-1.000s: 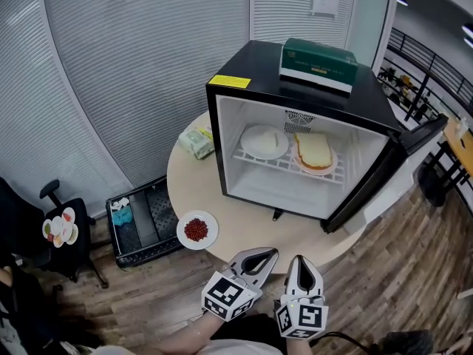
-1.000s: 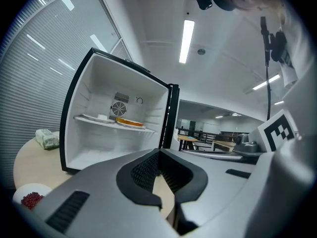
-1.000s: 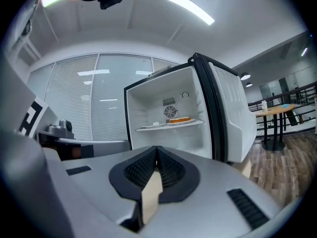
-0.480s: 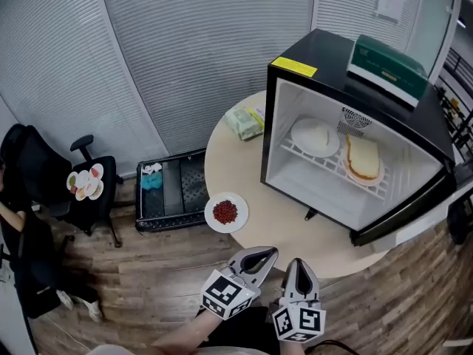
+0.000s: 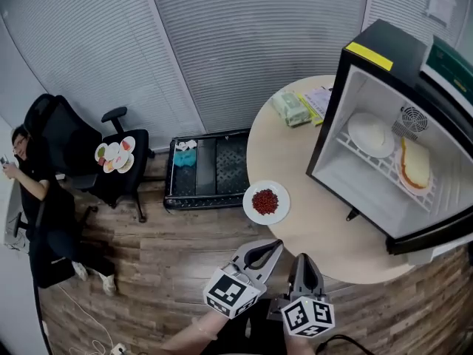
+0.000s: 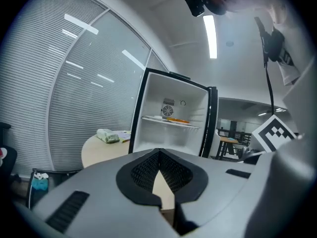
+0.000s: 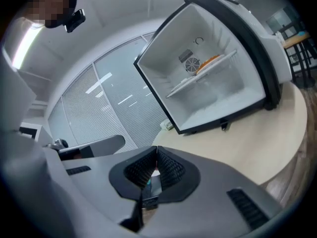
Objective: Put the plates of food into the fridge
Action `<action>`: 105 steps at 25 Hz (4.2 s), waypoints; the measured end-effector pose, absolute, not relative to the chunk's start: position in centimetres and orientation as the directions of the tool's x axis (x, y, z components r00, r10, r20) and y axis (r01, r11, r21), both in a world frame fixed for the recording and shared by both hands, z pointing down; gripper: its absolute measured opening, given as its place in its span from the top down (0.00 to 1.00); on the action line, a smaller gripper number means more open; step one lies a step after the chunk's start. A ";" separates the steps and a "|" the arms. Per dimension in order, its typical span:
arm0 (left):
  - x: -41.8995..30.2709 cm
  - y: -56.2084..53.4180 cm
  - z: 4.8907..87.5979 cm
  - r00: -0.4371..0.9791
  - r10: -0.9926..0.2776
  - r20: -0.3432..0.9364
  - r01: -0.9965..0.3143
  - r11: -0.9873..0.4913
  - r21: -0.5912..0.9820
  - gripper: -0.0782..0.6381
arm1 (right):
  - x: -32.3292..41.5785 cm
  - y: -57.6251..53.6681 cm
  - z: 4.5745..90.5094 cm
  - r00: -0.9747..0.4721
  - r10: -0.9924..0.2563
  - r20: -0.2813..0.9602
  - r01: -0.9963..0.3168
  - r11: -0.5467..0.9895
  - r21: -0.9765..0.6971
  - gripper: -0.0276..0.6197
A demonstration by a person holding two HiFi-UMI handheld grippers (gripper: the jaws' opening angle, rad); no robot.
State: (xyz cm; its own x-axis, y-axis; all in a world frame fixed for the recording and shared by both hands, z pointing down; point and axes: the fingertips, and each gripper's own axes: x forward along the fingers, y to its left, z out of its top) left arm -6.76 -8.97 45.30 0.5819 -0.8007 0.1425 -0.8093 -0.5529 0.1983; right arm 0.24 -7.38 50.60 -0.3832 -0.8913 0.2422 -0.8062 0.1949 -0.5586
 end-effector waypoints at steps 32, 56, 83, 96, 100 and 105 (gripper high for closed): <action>-23.9 -18.0 60.3 0.560 -0.754 0.344 -0.826 -0.478 0.298 0.88 | -15.4 -18.0 65.8 -0.286 -0.925 0.250 -0.075 -0.239 -0.968 0.72; -21.8 -18.4 57.9 0.596 -0.742 0.307 -0.802 -0.527 0.282 0.88 | -14.1 -18.0 63.0 -0.287 -0.938 0.196 -0.008 -0.203 -0.979 0.93; 1.5 -15.1 46.5 0.850 -0.505 0.150 -0.527 -0.825 0.204 0.88 | 9.0 -11.2 50.4 -0.133 -0.984 0.119 -0.047 -0.113 -0.992 0.93; 8.0 -17.6 46.8 0.865 -0.481 0.141 -0.501 -0.844 0.190 0.88 | 16.8 -15.6 53.1 -0.111 -0.983 0.143 -0.014 -0.143 -0.990 0.93; 9.9 -20.7 47.8 0.861 -0.489 0.140 -0.508 -0.843 0.176 0.88 | 18.5 -19.5 54.4 -0.132 -0.977 0.167 -0.029 -0.164 -0.986 0.93; 11.8 -26.2 49.8 0.852 -0.505 0.141 -0.523 -0.835 0.168 0.88 | 20.5 -24.3 56.4 -0.144 -0.968 0.207 -0.016 -0.207 -0.978 0.93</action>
State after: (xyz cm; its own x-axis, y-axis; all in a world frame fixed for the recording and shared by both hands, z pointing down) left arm 11.84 -26.16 49.81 0.8516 -0.5049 0.1409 -0.5232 -0.8354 0.1684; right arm 20.47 -24.27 56.40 -0.1436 -0.9677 0.2070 -0.0161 -0.2069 -0.9782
